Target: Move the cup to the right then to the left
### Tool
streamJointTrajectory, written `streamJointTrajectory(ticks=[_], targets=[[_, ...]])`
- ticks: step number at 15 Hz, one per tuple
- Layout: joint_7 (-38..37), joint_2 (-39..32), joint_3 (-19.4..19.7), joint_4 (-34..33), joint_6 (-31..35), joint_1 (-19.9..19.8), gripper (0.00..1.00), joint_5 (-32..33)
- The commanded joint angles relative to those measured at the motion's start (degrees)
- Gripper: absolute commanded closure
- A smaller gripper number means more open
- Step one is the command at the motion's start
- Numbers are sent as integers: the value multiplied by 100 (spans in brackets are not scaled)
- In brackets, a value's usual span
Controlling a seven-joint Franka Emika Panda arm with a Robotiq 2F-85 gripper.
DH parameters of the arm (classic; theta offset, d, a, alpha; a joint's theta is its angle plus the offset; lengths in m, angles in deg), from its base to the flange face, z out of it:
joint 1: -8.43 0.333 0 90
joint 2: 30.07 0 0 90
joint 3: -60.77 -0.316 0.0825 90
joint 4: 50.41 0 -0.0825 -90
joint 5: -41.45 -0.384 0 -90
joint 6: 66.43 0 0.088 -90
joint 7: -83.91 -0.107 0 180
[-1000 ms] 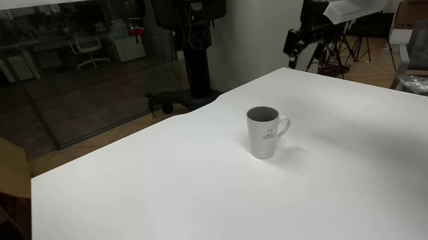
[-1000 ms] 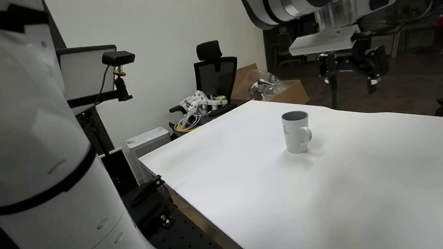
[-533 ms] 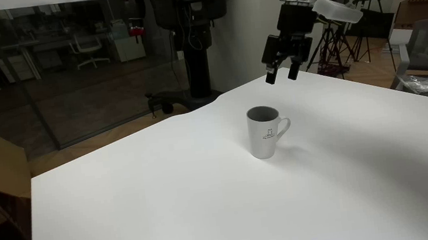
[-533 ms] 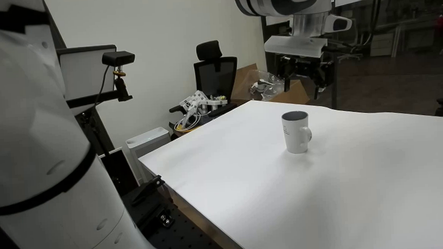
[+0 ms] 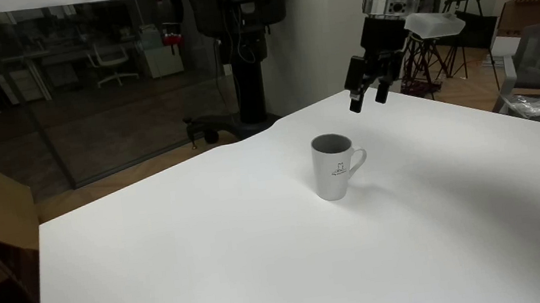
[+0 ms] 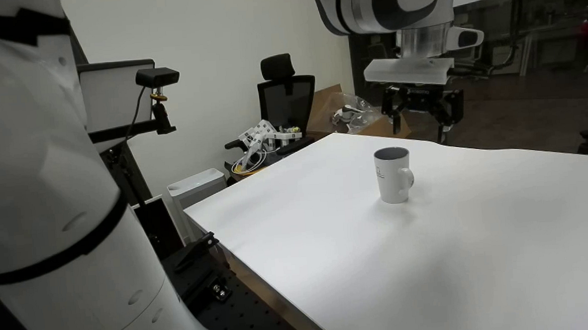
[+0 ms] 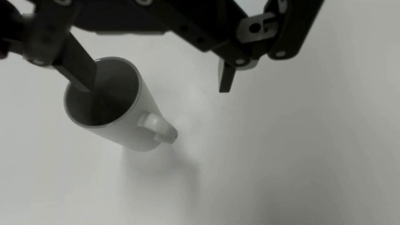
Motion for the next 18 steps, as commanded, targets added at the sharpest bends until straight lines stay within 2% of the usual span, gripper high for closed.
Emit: streamJointTrajectory(ticks=[1, 5, 16, 17, 18], targets=[[-25, -30, 4, 0, 40, -21, 0, 73], [-88, -243, 28, -173, 123, -4, 0, 140], [-125, -1547, -92, -1699, -504, 28, 0, 552], [-99, -1543, -151, -1740, -591, 35, 0, 551], [-34, -1398, -147, -1400, -326, -51, 0, 487]])
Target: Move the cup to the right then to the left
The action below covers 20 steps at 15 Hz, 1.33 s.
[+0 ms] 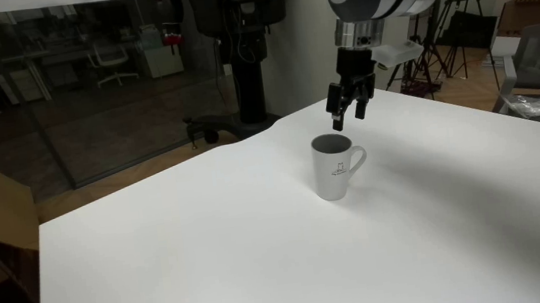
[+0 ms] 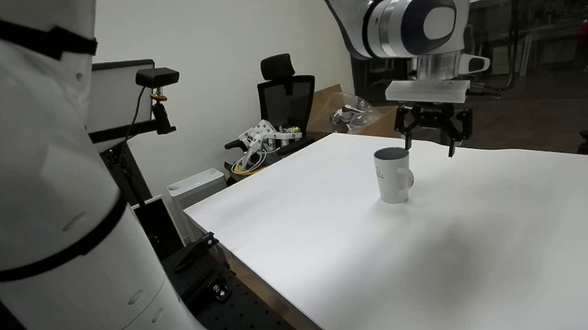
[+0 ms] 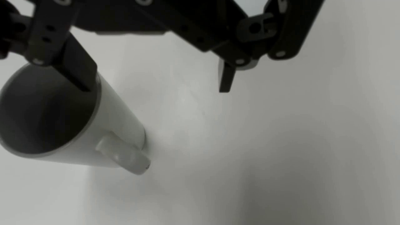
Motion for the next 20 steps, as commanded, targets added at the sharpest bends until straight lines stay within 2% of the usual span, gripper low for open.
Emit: streamJointTrajectory(ticks=[1, 7, 15, 16, 17, 20], targets=[[-38, -58, -105, -96, -66, -52, 0, 66], [-70, -81, -136, -106, -11, 68, 0, 213], [-218, 79, -254, 544, 472, 137, 0, 127], [-152, 38, -268, 542, 503, 105, 25, 119], [-140, 13, -262, 545, 512, 98, 26, 132], [-172, 39, -229, 593, 611, 114, 49, 197]])
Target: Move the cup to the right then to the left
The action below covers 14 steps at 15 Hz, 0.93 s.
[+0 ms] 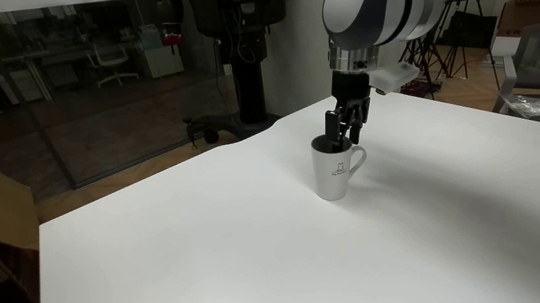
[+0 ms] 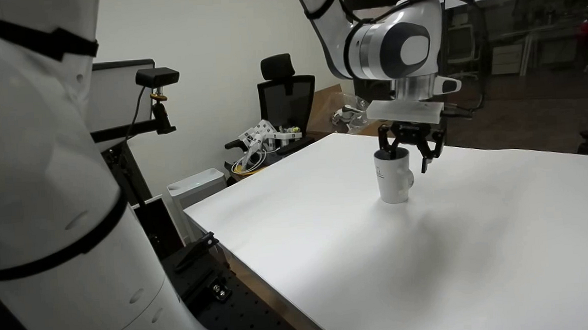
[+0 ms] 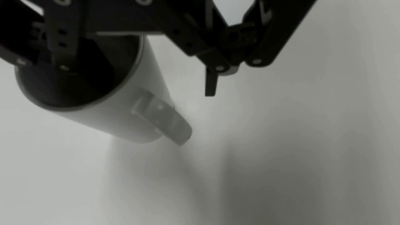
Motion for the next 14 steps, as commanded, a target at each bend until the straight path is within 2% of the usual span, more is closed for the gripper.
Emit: streamJointTrajectory(ticks=[1, 5, 8, 12, 13, 14], targets=[[-155, 122, 14, 119, 136, -2, 55, 135], [-70, 102, -5, 76, 142, -9, 83, 229], [45, 57, -70, 16, 74, -34, 99, 233], [442, 32, -224, -58, -151, -123, 98, 235], [237, 1, -143, 15, 69, -71, 91, 227], [311, 1, -170, 7, 25, -83, 91, 227]])
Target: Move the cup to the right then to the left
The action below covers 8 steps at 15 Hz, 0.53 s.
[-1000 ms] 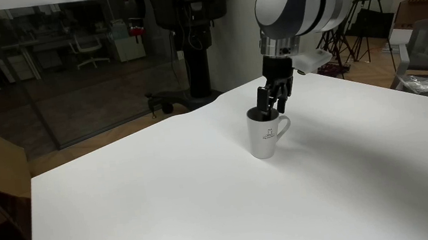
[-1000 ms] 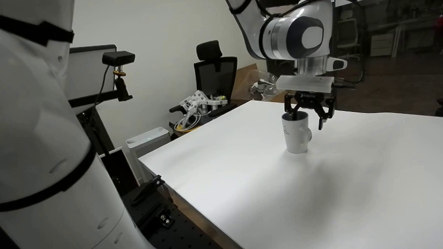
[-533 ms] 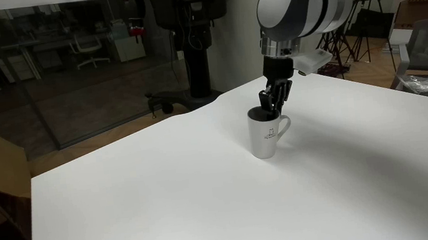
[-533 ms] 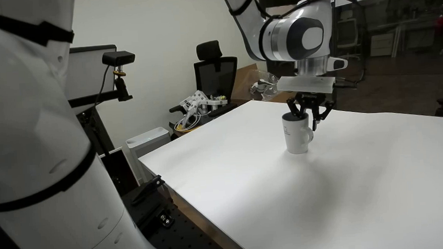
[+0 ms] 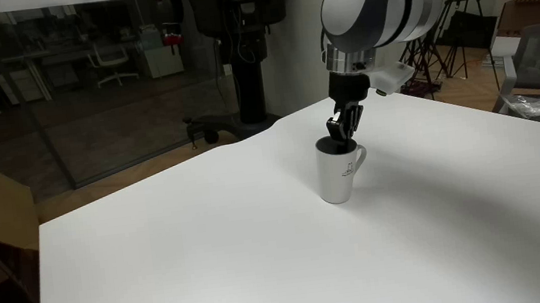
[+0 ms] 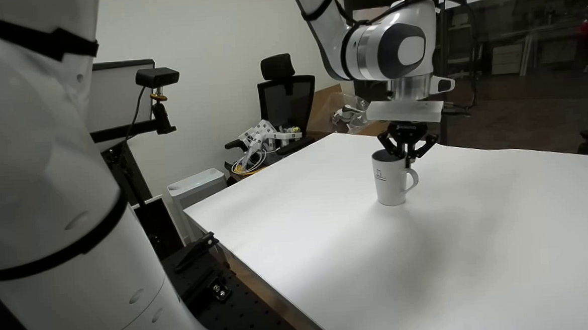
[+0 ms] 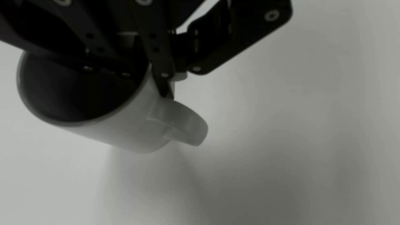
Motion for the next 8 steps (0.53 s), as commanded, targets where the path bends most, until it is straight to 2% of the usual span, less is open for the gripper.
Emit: streamJointTrajectory(ticks=[1, 3, 4, 8], targets=[[3, -1, -67, -9, -24, -58, 91, 50], [42, -2, -73, -10, -29, -62, 91, 53], [48, -2, -74, -10, -30, -63, 98, 53], [-346, 245, -27, 294, 77, -8, 98, -96]])
